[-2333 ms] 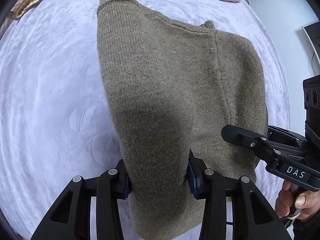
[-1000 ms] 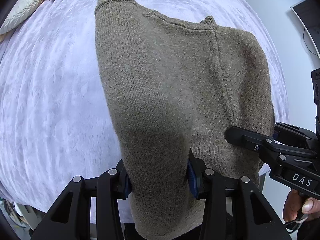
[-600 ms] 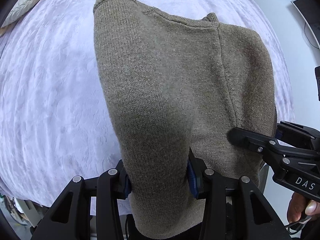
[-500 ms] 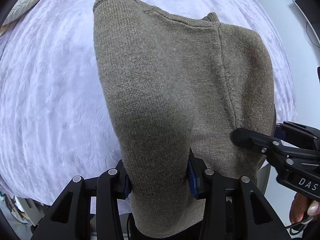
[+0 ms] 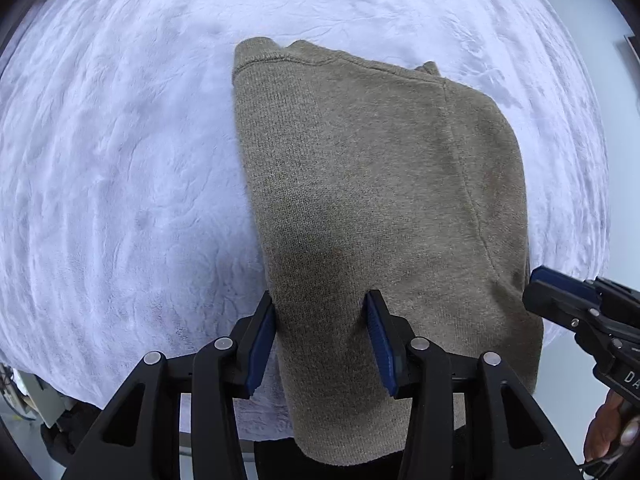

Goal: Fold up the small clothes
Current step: 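Open both grippers and release the sweater onto the bed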

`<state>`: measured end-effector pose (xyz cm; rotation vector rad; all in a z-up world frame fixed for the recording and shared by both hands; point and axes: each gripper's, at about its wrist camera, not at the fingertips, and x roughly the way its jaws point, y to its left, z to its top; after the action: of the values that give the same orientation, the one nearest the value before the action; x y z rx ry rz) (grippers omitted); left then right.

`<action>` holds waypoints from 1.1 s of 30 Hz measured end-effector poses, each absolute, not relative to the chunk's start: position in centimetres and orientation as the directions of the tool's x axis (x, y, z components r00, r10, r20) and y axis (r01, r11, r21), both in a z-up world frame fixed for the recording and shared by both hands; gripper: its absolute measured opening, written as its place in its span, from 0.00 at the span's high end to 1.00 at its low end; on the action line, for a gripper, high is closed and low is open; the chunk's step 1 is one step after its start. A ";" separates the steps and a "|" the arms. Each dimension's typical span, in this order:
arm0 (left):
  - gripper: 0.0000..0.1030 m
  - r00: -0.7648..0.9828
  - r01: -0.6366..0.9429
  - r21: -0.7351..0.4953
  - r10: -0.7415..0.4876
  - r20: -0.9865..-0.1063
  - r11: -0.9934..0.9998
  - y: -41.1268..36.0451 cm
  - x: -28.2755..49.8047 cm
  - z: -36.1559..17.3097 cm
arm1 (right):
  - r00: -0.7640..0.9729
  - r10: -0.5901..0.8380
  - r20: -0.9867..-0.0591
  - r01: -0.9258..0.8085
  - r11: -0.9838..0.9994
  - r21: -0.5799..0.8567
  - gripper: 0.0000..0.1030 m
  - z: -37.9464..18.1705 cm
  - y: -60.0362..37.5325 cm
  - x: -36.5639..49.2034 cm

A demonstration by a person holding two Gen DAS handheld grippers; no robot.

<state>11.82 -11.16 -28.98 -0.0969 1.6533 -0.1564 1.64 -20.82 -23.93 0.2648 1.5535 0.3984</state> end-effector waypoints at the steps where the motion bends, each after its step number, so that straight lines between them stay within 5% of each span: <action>1: 0.40 -0.086 0.021 -0.161 -0.158 -0.984 0.987 -10.4 11.5 -28.8 | -0.031 0.407 -0.913 -0.081 0.909 0.408 0.76 -24.1 -20.7 1.5; 3: 0.21 -0.067 -0.015 -0.152 -0.152 -0.986 0.988 -8.9 11.4 -28.4 | -0.047 0.408 -0.912 -0.079 0.908 0.411 0.76 -24.5 -20.8 1.2; 11: 0.21 0.028 0.059 -0.062 -0.063 -0.998 0.996 -8.6 9.0 -25.2 | -0.029 0.446 -0.895 -0.111 0.888 0.446 0.74 -24.3 -20.0 -0.2; 13: 0.21 0.045 0.103 -0.001 -0.006 -0.999 0.995 -9.7 8.4 -25.4 | -0.032 0.463 -0.886 -0.144 0.875 0.463 0.64 -24.0 -19.3 -0.7; 15: 0.21 0.035 0.127 0.044 0.040 -0.999 0.991 -10.3 7.8 -26.6 | -0.040 0.474 -0.880 -0.182 0.862 0.472 0.41 -23.9 -18.4 -1.5; 33: 0.21 0.034 0.186 0.068 0.063 -0.997 0.980 -12.5 6.8 -30.2 | -0.059 0.446 -0.893 -0.092 0.888 0.450 0.41 -29.0 -19.6 -2.2</action>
<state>6.77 -12.49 -30.17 0.1989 1.5368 -0.0957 -2.20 -19.60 -29.00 0.2843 1.5747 0.4492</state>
